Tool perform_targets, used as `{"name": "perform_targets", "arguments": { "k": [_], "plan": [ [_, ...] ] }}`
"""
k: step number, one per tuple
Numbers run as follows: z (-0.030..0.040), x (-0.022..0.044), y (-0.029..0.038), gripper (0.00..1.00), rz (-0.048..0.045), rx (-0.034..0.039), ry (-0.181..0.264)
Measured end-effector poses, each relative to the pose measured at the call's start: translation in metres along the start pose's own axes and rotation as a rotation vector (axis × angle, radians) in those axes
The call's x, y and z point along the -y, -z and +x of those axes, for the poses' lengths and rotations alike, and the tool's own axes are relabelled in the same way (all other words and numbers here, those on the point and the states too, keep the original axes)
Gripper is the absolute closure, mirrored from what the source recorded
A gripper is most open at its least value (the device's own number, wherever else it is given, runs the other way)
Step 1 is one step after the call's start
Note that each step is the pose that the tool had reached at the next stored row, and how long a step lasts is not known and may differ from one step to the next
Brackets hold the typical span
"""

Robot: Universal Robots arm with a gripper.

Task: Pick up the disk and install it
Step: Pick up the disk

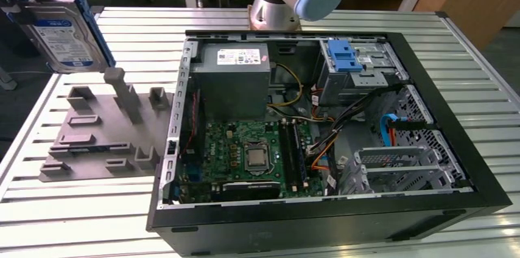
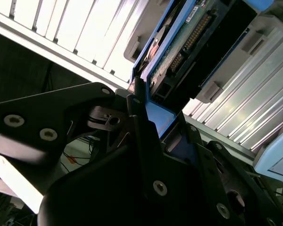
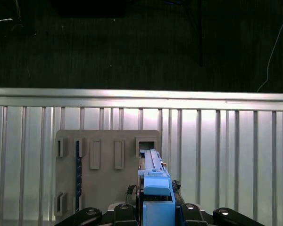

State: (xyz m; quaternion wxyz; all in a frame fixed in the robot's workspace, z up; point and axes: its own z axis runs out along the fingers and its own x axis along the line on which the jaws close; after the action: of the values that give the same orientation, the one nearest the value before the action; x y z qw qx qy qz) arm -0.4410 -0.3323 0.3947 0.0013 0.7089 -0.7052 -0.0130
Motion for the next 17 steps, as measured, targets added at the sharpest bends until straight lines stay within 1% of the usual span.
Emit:
{"name": "perform_targets", "arguments": {
  "k": [17],
  "plan": [
    [-0.0001,-0.0001,0.0036,0.64,-0.0001,0.0,0.0]
  ]
}}
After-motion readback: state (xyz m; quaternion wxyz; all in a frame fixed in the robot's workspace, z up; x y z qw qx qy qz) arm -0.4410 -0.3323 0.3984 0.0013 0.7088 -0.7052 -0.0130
